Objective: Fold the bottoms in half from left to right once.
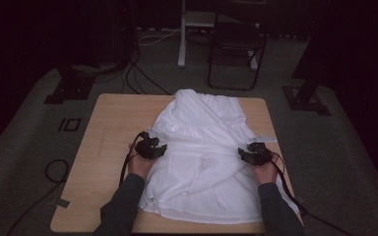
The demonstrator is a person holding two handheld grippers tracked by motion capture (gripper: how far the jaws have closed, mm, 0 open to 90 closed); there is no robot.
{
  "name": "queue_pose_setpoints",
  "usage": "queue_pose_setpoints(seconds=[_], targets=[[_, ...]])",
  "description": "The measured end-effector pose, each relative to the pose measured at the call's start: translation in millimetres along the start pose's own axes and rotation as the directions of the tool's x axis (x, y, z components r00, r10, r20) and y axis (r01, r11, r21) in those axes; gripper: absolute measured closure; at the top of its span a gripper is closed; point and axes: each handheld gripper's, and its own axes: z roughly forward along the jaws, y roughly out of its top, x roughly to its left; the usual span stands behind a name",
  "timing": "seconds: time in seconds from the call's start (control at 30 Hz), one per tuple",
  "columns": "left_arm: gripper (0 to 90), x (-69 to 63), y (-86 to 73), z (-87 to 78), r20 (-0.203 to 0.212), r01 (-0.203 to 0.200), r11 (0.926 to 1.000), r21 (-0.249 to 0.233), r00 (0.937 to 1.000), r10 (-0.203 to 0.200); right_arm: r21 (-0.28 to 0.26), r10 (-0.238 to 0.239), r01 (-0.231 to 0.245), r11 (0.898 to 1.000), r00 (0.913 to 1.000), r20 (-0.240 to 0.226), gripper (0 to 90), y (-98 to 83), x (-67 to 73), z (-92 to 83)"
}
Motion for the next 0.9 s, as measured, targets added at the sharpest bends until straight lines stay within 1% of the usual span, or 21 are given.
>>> queue_pose_setpoints(seconds=[0.07,0.1,0.17,0.2,0.23,0.27,0.3,0.33,0.37,0.4,0.43,0.47,0.5,0.53,0.6,0.67,0.7,0.77,0.83,0.9], targets=[[54.8,-2.4,-6.8,-9.7,0.012,0.002,0.9999,-0.014,0.9999,-0.002,-0.013,-0.025,0.024,1.0,0.9976,-0.065,46.2,4.2,10.8,-1.8],[54.6,-3.8,-11.0,-13.6,0.016,0.004,0.9999,-0.012,0.9999,-0.004,-0.018,-0.033,0.031,0.999,0.9945,-0.099,45.2,5.4,15.8,-1.8],[53.0,-6.0,-20.5,-20.1,0.025,0.0,1.0,-0.001,0.9997,0.0,-0.014,-0.048,0.046,0.999,0.9872,-0.152,42.9,5.8,24.4,0.8],[52.1,-6.5,-26.2,-23.1,0.032,0.007,1.0,-0.002,0.9995,-0.007,-0.002,-0.058,0.058,0.998,0.984,-0.169,41.7,4.9,28.3,3.5],[51.9,-6.6,-31.8,-25.6,0.043,0.016,0.9999,0.003,0.9989,-0.016,0.019,-0.074,0.078,0.997,0.9824,-0.172,41.5,3.4,31.6,6.8],[51.6,-6.9,-37.3,-27.8,0.049,0.025,0.9997,0.006,0.9985,-0.025,0.042,-0.093,0.102,0.994,0.9799,-0.176,43.5,1.3,34.1,10.0],[51.2,-7.2,-42.2,-30.2,0.055,0.035,0.9994,0.01,0.9979,-0.035,0.065,-0.107,0.121,0.99,0.9771,-0.184,52.5,-1.0,36.5,12.4],[50.9,-7.8,-46.4,-32.7,0.062,0.038,0.9992,0.014,0.9973,-0.039,0.076,-0.131,0.149,0.986,0.9709,-0.2,65.1,-3.5,37.9,12.2],[50.5,-9.1,-49.7,-35.2,0.069,0.037,0.9991,0.02,0.9968,-0.038,0.078,-0.143,0.162,0.984,0.9678,-0.207,75.2,-5.8,38.5,9.5],[49.6,-9.1,-49.7,-35.2,0.069,0.037,0.9991,0.02,0.9968,-0.038,0.078,-0.143,0.162,0.984,0.9678,-0.207,75.2,-5.8,38.5,9.5],[49.6,-12.8,-54.2,-41.3,0.067,0.016,0.9997,0.018,0.9976,-0.017,0.076,-0.145,0.163,0.984,0.9681,-0.204,80.6,-7.9,38.0,4.9],[49.5,-14.0,-55.3,-43.4,0.073,0.014,0.9997,0.018,0.9972,-0.015,0.052,-0.14,0.153,0.987,0.9716,-0.191,85.3,-12.3,32.6,-9.7],[49.4,-15.8,-56.6,-46.6,0.08,0.003,0.9998,0.018,0.9968,-0.005,0.036,-0.141,0.15,0.988,0.9727,-0.184,86.3,-14.4,29.6,-16.3],[49.4,-17.5,-57.6,-48.4,0.082,-0.002,0.9999,0.015,0.9966,0.001,0.019,-0.134,0.14,0.99,0.9747,-0.179,87.7,-18.2,23.4,-28.2],[49.4,-19.7,-59.9,-51.5,0.088,-0.009,0.9998,0.017,0.9961,0.007,-0.011,-0.1,0.099,0.995,0.977,-0.188,88.6,-27.1,11.4,-47.6],[49.3,-21.7,-63.1,-54.0,0.099,-0.005,0.9998,0.019,0.9951,0.003,-0.034,-0.068,0.062,0.997,0.9784,-0.195,88.8,-39.7,0.1,-65.9],[49.3,-23.3,-64.7,-55.1,0.102,-0.007,0.9998,0.021,0.9948,0.004,-0.042,-0.062,0.055,0.998,0.979,-0.195,88.8,-47.3,-4.8,-74.0],[48.9,-26.9,-67.8,-57.8,0.106,-0.021,0.9993,0.032,0.9942,0.017,-0.057,-0.068,0.058,0.997,0.9784,-0.195,88.7,-63.9,-12.0,-88.0],[48.7,-30.5,-71.2,-60.4,0.116,-0.027,0.9992,0.03,0.993,0.024,-0.051,-0.061,0.052,0.997,0.98,-0.19,88.6,-80.5,-18.4,-97.2],[48.4,-33.2,-73.9,-61.9,0.123,-0.037,0.9987,0.034,0.9919,0.033,-0.026,-0.041,0.037,0.999,0.9845,-0.171,88.6,-94.1,-24.2,-99.6]])
